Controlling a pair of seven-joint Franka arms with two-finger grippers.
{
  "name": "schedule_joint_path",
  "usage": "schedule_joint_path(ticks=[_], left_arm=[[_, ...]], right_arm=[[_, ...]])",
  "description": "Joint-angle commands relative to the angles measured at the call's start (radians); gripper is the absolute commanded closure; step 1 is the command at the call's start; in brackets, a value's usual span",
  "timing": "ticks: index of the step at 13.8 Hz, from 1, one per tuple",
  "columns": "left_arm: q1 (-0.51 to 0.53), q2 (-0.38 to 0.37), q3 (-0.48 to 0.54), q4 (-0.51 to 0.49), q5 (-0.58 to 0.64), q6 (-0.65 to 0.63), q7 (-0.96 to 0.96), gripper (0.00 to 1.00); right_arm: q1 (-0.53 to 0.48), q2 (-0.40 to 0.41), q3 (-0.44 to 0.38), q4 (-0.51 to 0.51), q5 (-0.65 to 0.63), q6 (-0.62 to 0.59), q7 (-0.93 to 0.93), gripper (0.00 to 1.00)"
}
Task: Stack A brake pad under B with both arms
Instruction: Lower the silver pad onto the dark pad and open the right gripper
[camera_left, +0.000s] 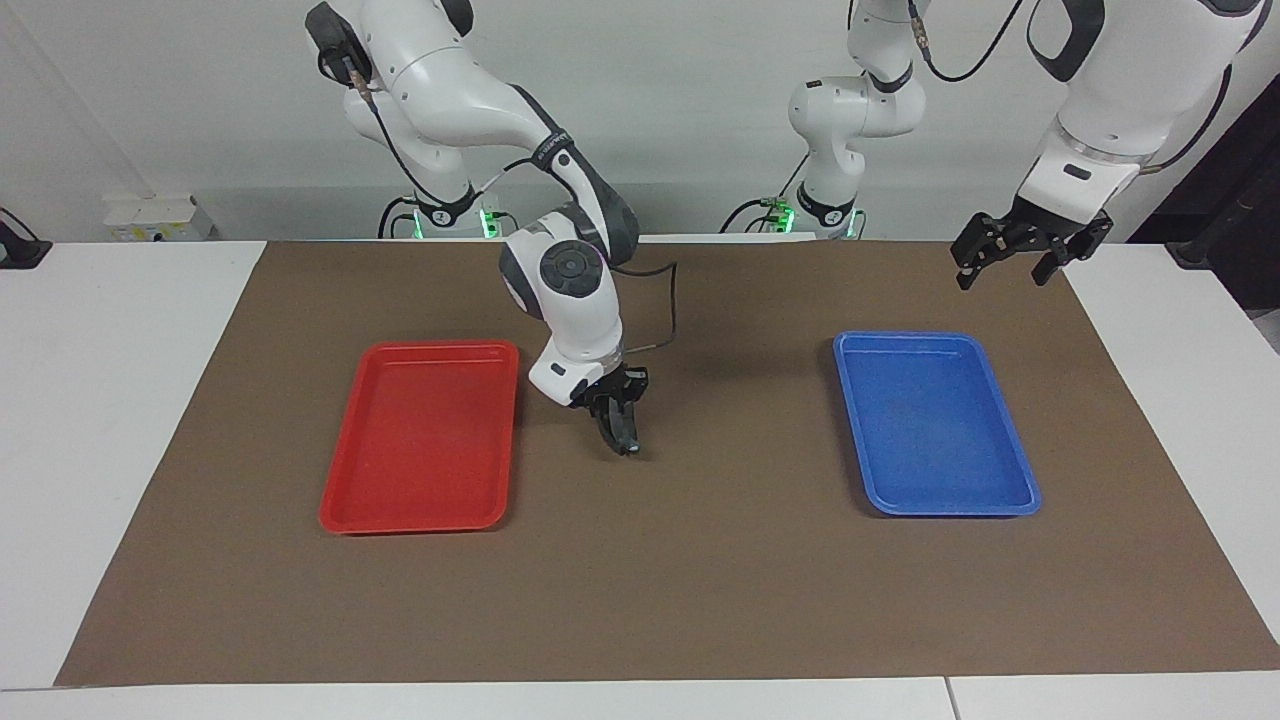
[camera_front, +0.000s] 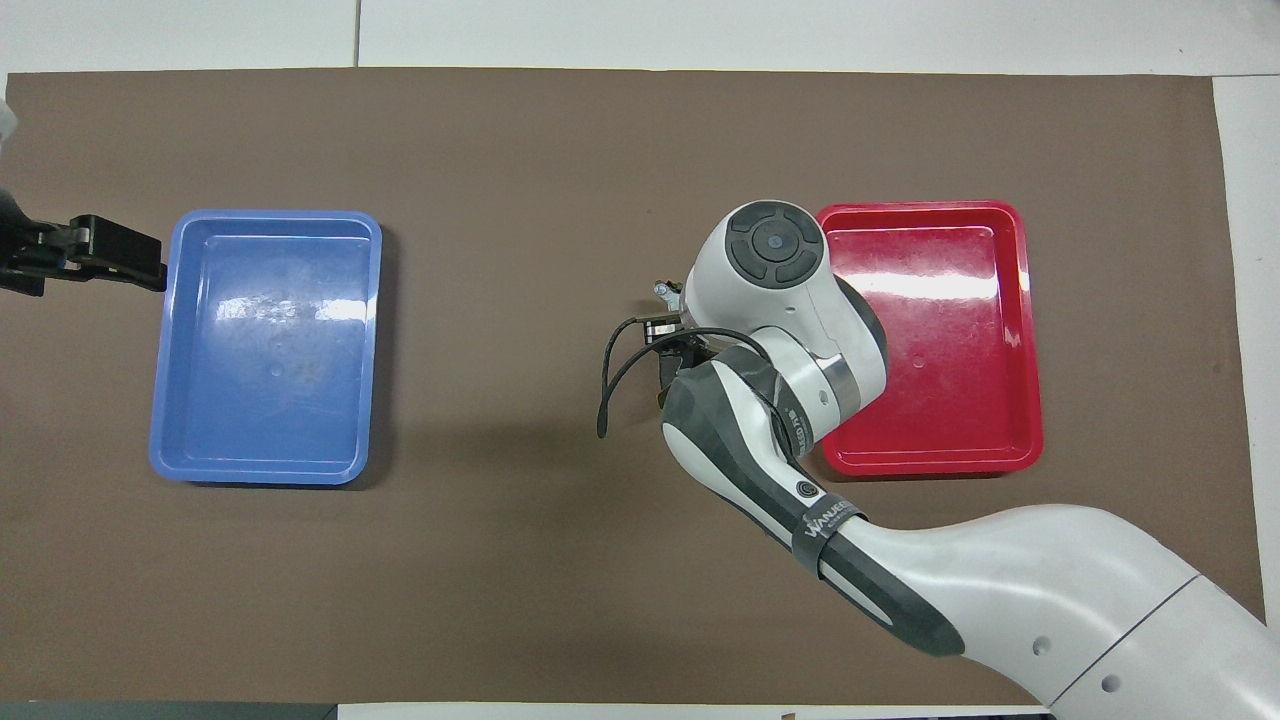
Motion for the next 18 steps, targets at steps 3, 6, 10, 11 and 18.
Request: schedule_joint_path(ticks=[3, 6, 10, 11, 18], left_arm=[[-0.005, -0.037, 0.002, -0.051, -0.014, 0.015, -0.013, 0.00], [-0.004, -0.041, 0.002, -0.054, -0.014, 0.017, -0.011, 0.00], [-0.004, -0.038, 0.002, -0.054, -0.014, 0.017, -0.011, 0.00], [-0.004, -0.038, 0.002, -0.054, -0.014, 0.017, -0.011, 0.00], [-0.002, -0.037, 0.003, -0.057, -0.014, 0.017, -0.008, 0.00]], right_arm=[[-0.012, -0.019, 0.026, -0.055, -0.014, 0.060, -0.010, 1.00], [-0.012, -0.019, 0.027, -0.074, -0.014, 0.078, -0.010, 1.00], [-0.014, -0.022, 0.027, -0.098, -0.016, 0.098, -0.011, 1.00], [-0.014, -0.024, 0.027, -0.100, -0.016, 0.098, -0.011, 0.99], [-0.014, -0.027, 0.027, -0.086, -0.016, 0.092, -0.005, 0.00]])
